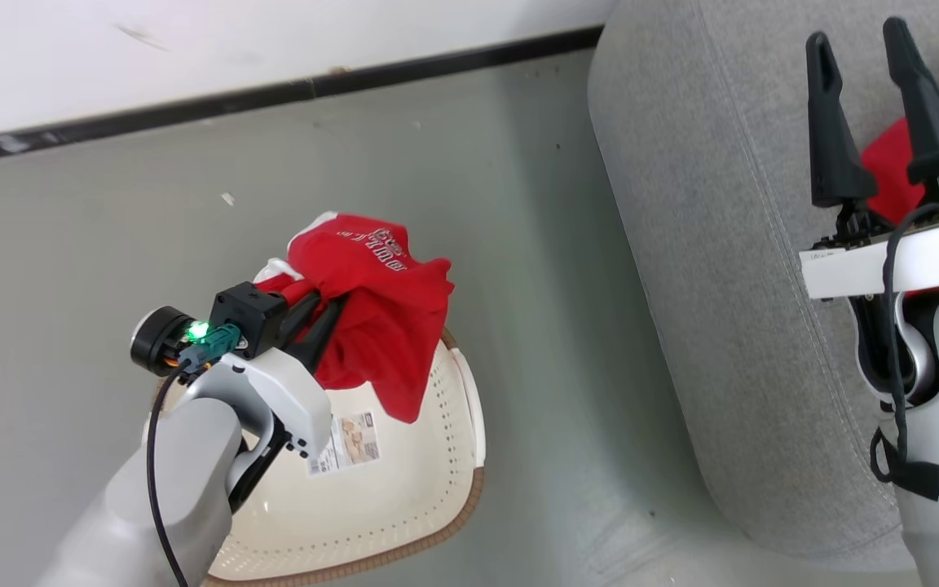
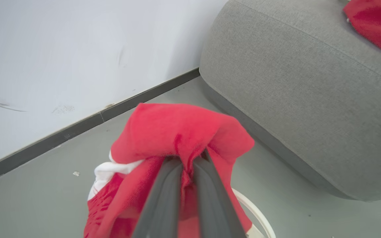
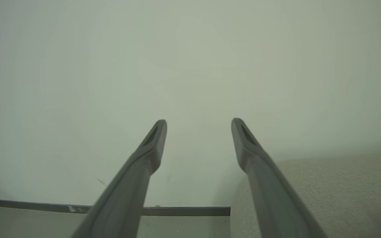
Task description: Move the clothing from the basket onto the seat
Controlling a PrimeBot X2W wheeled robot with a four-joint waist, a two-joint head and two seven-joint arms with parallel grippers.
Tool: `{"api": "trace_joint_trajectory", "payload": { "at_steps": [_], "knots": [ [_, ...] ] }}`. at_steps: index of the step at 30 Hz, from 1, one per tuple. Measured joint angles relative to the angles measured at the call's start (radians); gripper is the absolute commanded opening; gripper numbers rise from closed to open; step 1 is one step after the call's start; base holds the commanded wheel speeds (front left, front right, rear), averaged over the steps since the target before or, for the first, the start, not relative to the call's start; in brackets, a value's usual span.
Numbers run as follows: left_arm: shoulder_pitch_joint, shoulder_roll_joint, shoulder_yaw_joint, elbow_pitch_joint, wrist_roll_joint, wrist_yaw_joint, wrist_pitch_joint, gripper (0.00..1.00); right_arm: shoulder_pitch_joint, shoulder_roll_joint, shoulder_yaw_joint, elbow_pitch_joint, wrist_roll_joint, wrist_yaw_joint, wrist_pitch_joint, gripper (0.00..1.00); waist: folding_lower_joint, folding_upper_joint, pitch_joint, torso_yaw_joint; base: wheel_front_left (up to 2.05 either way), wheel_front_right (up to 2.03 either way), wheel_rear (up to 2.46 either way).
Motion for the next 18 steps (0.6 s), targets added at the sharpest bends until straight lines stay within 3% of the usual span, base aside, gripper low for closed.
{"api": "trace_joint_trajectory", "payload": {
  "at_steps": [18],
  "knots": [
    [0.051, -0.011, 0.051, -0.157, -0.035, 0.000, -0.001, 0.00, 0.117, -0.020, 0.072, 0.067, 0.026, 0.000, 0.000, 1.00, 0.0000, 0.0000, -0.163, 0.078, 0.00, 0.00, 0.00]
  ]
}}
